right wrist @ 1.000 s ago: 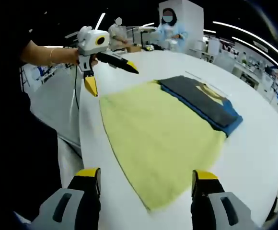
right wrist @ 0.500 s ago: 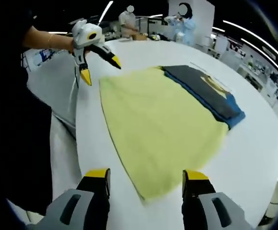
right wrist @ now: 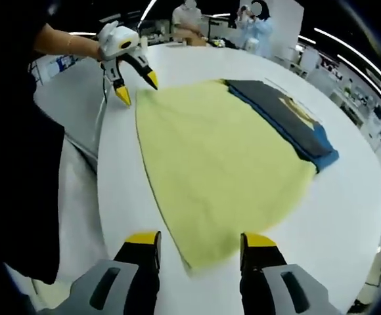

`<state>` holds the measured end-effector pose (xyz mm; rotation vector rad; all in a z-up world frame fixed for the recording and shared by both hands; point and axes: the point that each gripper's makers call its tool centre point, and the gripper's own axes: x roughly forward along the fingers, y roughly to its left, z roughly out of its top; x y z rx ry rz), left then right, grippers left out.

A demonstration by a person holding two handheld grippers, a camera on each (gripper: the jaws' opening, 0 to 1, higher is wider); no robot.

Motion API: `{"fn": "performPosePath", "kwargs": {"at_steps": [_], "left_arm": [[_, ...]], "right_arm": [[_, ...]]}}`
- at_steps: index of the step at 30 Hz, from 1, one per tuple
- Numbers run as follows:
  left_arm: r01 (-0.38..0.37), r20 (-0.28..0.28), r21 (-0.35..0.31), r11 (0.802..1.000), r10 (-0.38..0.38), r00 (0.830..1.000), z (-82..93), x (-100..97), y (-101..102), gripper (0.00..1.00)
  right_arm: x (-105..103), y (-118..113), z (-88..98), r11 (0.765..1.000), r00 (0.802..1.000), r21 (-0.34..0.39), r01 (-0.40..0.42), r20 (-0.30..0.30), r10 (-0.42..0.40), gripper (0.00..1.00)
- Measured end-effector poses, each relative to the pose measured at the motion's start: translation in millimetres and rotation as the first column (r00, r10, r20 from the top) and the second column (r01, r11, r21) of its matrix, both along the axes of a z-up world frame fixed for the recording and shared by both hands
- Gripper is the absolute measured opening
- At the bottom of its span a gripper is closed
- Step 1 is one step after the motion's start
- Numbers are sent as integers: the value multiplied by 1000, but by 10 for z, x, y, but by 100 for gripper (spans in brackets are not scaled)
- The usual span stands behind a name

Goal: Fold the garment on the visible template until the final outline fits inside the template.

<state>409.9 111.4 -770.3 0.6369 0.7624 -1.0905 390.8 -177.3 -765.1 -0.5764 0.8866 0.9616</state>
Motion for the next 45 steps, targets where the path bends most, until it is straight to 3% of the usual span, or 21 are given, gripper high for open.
{"fn": "performPosePath", "kwargs": {"at_steps": [4,12,17,22,27,30,33,39,45], "left_arm": [[22,1,32,999,-22,1000,-34,-18,30,38],[20,3,21,1000,-20,1000,-31,21,19,35],[6,-11,13,1000,-6,1000,-41,55,1,33],[-3,-20,9,1000,3,1000,-42,69,-18,30],[7,-16,6,1000,-7,1000,-44,81,-51,21],[1,-1,28,1000,-1,1000,-53,130,-42,5],[-18,-11,22,1000,18,1000,-60,168,-45,4],[-33,3,32,999,33,999,-45,183,-38,1],[-69,19,12,998,69,997,99,196,-18,1]], "right_arm": [[3,11,-33,1000,1000,-5,-11,-7,11,41],[11,-7,-126,998,999,-50,-45,-18,44,35],[59,4,-126,999,999,-30,-27,-25,27,34],[114,-4,-123,1000,1000,-25,-19,-16,18,23],[154,-29,-128,1000,1000,-28,4,-24,-5,11],[180,-42,-129,999,999,-37,19,-25,-20,7],[235,-72,-134,998,999,-53,41,-15,-42,0],[244,-101,-110,995,994,-17,97,-46,-98,0],[224,-97,28,990,990,33,135,-47,-133,0]]}}
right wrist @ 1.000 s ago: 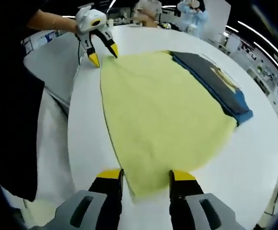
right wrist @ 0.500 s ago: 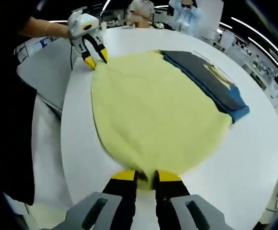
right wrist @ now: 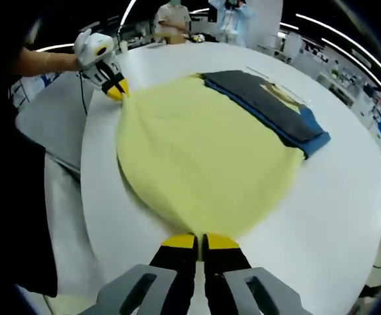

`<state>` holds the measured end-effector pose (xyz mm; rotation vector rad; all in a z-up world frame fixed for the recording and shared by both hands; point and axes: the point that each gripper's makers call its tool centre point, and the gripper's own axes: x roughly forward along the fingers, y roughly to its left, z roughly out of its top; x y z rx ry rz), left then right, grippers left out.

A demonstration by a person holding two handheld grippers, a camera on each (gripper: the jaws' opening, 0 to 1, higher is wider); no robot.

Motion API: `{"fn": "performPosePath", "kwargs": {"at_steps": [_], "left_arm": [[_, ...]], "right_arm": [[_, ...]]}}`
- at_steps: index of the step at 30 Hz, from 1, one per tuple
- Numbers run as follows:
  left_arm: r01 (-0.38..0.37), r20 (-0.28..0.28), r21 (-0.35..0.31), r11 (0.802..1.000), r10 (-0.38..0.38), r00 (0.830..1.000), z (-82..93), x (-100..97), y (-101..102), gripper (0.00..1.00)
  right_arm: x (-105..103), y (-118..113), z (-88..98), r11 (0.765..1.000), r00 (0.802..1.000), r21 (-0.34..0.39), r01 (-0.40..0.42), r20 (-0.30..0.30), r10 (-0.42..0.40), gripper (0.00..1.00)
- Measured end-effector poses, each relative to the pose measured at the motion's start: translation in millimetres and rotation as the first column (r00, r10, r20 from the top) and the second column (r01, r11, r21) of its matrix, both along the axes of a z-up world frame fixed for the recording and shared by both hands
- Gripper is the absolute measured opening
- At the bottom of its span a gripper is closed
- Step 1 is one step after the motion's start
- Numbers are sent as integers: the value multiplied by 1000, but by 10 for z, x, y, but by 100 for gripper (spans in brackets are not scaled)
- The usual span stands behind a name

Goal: Fold the garment on the visible template until the final outline fits inside the template.

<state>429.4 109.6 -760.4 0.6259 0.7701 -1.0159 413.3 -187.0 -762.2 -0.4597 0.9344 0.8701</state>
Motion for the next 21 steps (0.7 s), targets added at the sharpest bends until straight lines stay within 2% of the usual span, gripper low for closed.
{"fn": "performPosePath", "kwargs": {"at_steps": [11,21], "left_arm": [[-81,27,-5,997,81,996,270,1,56,1],[-110,43,-14,994,111,993,477,-81,56,1]], "right_arm": [[-43,19,341,998,998,57,39,43,-41,0],[-134,17,547,991,994,99,89,52,-94,0]]}}
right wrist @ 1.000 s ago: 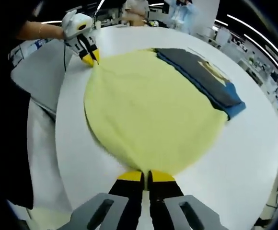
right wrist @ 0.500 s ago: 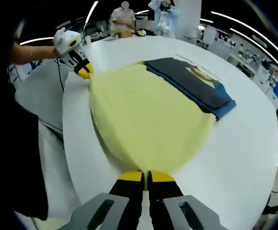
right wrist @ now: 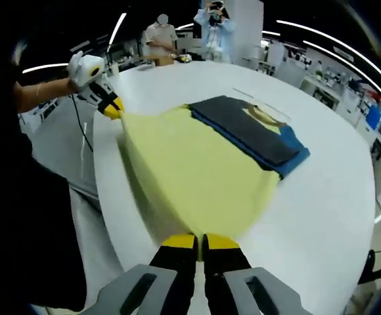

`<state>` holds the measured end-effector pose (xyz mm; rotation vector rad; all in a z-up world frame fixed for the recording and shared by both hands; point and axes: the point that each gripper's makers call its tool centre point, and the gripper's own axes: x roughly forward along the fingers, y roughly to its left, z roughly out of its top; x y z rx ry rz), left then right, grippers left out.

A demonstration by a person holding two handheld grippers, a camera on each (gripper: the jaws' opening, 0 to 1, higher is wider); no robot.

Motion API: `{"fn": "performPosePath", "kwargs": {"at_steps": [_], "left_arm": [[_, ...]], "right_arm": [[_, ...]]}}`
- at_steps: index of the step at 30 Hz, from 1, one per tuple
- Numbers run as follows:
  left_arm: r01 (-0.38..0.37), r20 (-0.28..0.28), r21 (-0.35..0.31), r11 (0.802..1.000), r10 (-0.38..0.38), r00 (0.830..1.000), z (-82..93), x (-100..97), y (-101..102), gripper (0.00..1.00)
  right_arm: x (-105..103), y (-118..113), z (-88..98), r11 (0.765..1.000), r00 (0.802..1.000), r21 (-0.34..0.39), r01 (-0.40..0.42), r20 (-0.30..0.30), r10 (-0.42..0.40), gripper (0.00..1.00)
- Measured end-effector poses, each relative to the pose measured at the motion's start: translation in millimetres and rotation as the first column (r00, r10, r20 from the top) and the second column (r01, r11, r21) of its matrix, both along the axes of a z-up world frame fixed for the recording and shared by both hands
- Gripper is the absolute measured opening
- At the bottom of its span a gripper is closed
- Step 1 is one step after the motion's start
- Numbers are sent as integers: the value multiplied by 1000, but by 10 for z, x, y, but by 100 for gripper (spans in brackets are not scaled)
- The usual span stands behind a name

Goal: Fold the garment on the visible template until the final outline fits inside the template.

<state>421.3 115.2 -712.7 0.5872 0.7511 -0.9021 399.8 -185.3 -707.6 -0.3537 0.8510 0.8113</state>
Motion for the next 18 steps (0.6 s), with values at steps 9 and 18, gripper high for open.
{"fn": "performPosePath", "kwargs": {"at_steps": [9,18], "left_arm": [[-28,-5,-8,1000,27,1000,160,-113,-13,1],[-26,-14,4,1000,26,1000,277,-214,-18,1]], "right_arm": [[-113,13,188,999,1000,32,30,1,-30,0],[-219,2,337,999,999,38,40,6,-40,0]]}}
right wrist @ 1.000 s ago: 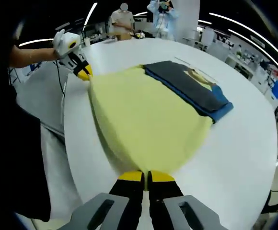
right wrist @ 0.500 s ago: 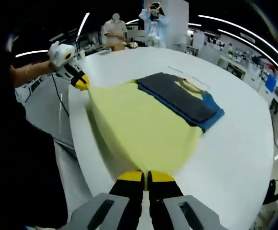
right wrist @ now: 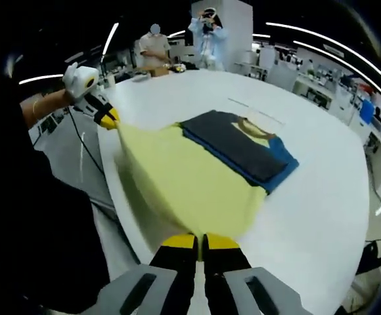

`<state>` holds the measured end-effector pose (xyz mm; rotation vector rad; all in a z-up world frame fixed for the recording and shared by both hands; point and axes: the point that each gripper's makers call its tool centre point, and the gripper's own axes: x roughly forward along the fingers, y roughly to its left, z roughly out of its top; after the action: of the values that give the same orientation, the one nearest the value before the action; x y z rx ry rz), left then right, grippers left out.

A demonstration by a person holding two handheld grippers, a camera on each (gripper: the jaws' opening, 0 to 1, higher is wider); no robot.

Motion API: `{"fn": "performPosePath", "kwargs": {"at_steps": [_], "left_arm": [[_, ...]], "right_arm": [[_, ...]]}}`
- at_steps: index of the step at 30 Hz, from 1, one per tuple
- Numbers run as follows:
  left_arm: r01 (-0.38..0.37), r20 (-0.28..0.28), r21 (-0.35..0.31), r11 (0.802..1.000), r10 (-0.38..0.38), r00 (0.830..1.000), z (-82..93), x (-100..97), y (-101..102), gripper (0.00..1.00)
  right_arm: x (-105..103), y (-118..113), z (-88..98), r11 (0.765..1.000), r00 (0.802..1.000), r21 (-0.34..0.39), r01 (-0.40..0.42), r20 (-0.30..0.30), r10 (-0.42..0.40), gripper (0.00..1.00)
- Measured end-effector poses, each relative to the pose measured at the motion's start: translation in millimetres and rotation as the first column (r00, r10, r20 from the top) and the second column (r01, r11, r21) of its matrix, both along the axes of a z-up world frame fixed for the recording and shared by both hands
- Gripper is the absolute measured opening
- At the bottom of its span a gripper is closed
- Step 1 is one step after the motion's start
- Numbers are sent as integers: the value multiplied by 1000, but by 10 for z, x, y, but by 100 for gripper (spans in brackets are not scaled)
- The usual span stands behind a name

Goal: Fold the garment on the visible template until the final outline fits inside the template.

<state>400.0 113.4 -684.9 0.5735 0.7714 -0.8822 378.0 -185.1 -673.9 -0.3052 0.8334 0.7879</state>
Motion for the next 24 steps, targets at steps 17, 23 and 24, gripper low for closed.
{"fn": "performPosePath", "kwargs": {"at_steps": [17,23,24], "left_arm": [[48,-11,44,998,-47,999,253,-19,-41,1],[48,38,60,997,-50,998,339,247,-54,1],[44,46,60,997,-47,998,358,290,-59,1]], "right_arm": [[20,-28,282,998,999,-56,-29,23,30,0],[252,-59,347,994,997,-104,-25,65,32,0],[293,-61,358,993,997,-112,-27,75,35,0]]}}
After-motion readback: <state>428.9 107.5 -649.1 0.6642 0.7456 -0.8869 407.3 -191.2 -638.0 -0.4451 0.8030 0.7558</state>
